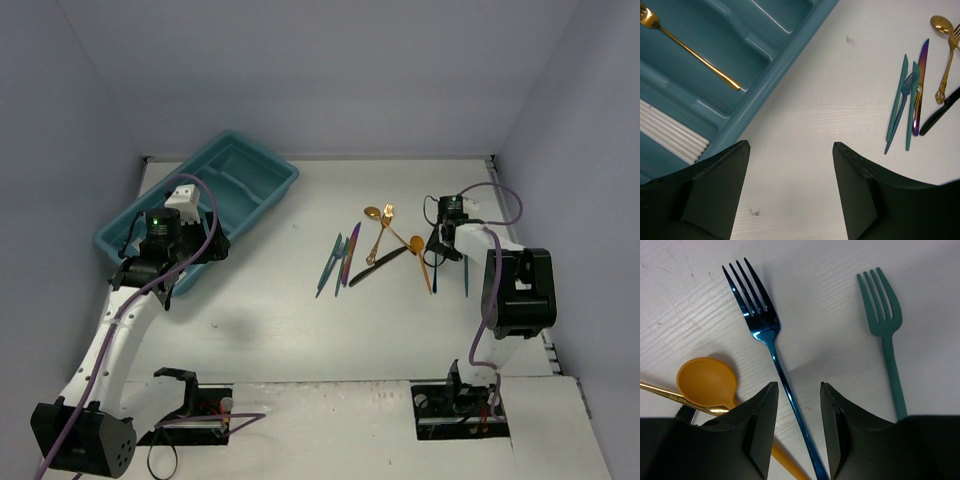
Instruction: Sort the eating utensils into containers
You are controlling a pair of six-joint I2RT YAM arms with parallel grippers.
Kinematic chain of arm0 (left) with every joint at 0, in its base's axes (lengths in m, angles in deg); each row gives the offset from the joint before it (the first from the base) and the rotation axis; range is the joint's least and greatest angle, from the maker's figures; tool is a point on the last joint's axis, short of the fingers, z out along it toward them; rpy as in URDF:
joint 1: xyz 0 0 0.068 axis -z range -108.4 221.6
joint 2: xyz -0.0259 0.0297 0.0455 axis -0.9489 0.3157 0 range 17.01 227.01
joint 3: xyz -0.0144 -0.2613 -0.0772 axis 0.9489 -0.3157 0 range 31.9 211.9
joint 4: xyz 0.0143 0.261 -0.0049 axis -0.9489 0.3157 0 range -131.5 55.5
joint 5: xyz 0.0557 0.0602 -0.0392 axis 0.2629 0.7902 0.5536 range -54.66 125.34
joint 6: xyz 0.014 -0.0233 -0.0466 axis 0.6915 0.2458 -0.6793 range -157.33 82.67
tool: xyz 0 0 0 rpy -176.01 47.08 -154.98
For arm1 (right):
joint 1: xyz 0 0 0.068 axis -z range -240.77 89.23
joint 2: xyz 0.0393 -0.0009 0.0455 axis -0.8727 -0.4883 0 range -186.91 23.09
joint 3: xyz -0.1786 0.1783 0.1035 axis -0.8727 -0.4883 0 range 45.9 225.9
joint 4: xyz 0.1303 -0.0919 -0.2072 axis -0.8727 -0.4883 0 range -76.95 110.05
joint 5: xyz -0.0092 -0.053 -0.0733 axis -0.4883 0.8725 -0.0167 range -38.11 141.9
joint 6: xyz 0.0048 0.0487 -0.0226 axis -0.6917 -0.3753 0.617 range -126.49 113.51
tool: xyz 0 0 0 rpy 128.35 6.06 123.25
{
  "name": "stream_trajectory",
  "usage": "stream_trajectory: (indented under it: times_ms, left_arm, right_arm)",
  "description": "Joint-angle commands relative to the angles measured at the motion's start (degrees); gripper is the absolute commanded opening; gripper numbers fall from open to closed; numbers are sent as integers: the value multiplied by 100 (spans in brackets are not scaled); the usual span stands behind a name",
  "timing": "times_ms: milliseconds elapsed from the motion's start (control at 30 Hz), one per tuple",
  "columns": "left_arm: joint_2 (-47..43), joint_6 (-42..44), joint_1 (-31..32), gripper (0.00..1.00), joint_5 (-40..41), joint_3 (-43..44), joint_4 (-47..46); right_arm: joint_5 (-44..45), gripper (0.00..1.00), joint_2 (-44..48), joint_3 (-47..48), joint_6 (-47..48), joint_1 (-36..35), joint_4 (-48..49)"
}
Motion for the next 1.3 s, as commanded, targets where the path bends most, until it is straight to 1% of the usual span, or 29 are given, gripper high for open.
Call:
stream_trajectory:
  times_ms: [0, 67, 133, 333, 367, 433, 500, 633, 667, 700, 733, 800, 933, 1067, 1267]
  left_arm:
    - [-96, 77, 9, 65, -88, 225, -271]
    - [-98, 77, 11, 64, -85, 219, -273]
    - [-93, 77, 13, 64, -85, 219, -274]
    - [-81, 69, 18, 65, -119, 210, -271]
    - [-87, 55, 11, 64, -140, 196, -278]
    - [-107, 30, 49, 64, -204, 165, -341]
    - [-109, -17, 132, 64, -301, 169, -380]
    - [-138, -336, 172, 64, -599, 309, -390]
    - [-142, -461, 197, 64, -720, 435, -406]
    - [-133, -595, 249, 65, -827, 574, -434]
    - [-109, -705, 328, 65, -888, 635, -470]
    - [-22, -922, 631, 65, -945, 941, -601]
    - [287, -1088, 1223, 65, -793, 1361, -959]
    - [672, -1183, 1750, 65, -650, 1721, -1546]
    - [1331, -1118, 2434, 65, -284, 2230, -1959]
  right_arm:
    - [-121, 35, -120, 113, 175, 32, 161]
    - [-176, 34, -198, 131, 218, 48, 174]
    - [-171, 30, -277, 151, 238, 56, 196]
    - [-99, 5, -470, 275, 336, 91, 222]
    - [-57, 3, -424, 284, 358, 91, 216]
    - [24, 0, -246, 331, 441, 89, 220]
    - [65, 0, 32, 385, 567, 66, 205]
    - [16, 0, 763, 391, 863, -104, 196]
    - [-70, 0, 1092, 371, 969, -198, 196]
    - [-185, 0, 1423, 341, 1092, -341, 196]
    - [-282, 0, 1565, 323, 1183, -510, 196]
    - [-473, 0, 2113, 258, 1323, -837, 204]
    - [-1314, 0, 2834, 216, 1333, -1727, 214]
    - [-1923, 0, 3150, 216, 1028, -2425, 280]
    - [-1895, 0, 3261, 279, 774, -3553, 678]
